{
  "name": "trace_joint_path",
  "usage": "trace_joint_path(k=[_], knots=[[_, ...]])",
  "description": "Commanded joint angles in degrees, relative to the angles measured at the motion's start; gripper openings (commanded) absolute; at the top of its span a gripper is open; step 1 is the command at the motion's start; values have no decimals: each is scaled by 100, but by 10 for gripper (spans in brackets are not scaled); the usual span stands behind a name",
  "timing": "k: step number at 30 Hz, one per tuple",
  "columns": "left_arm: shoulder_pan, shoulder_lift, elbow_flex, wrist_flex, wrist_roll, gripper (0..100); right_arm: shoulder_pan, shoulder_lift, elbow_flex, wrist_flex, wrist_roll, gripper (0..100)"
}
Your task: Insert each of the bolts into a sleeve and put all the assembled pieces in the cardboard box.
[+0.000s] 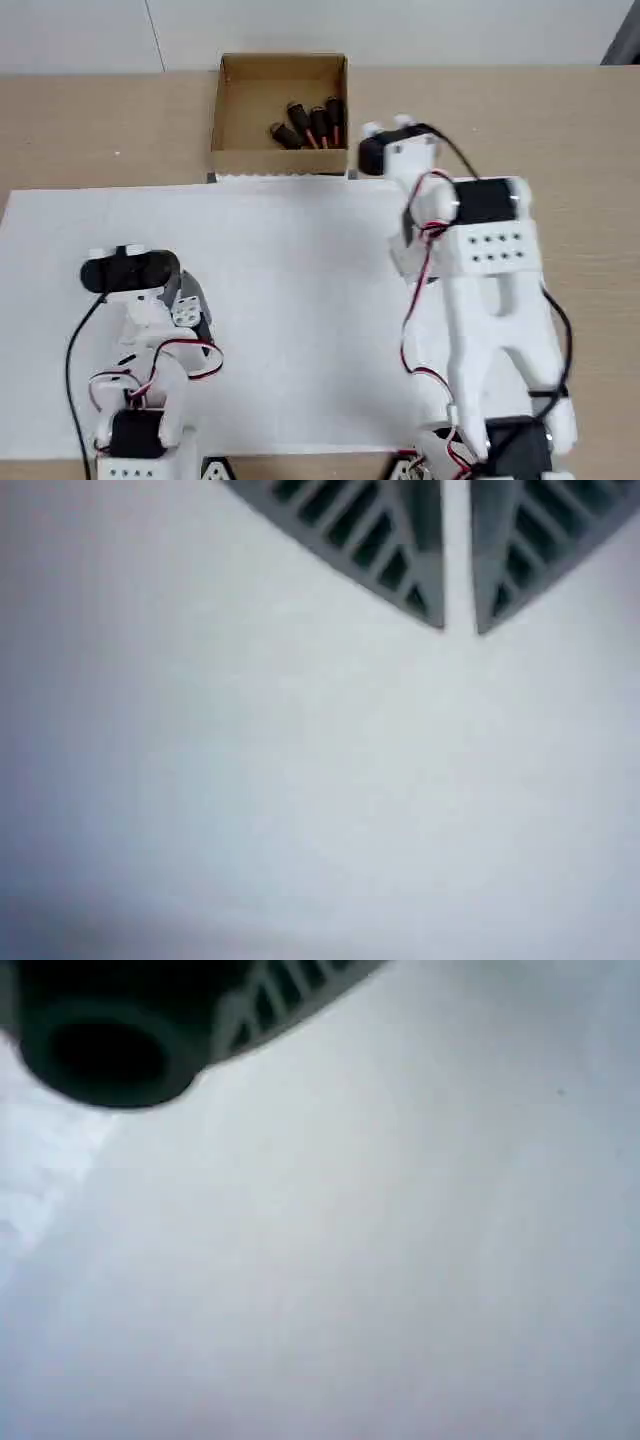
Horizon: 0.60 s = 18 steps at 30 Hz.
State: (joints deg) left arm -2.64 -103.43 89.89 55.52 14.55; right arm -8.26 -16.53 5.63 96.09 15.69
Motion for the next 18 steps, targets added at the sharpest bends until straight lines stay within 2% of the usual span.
trace_joint_path(k=[1,7,14,18], knots=[[-26,-18,-725,492,-211,6,470,-418,-35,75,-88,4],[-26,255,-1367,791,-413,6,971,-602,308,48,-79,4],[-26,2259,-3046,800,-457,6,1253,-611,1090,66,-105,4],[-26,3305,-4286,1275,-457,6,1376,-611,1125,66,-114,4]])
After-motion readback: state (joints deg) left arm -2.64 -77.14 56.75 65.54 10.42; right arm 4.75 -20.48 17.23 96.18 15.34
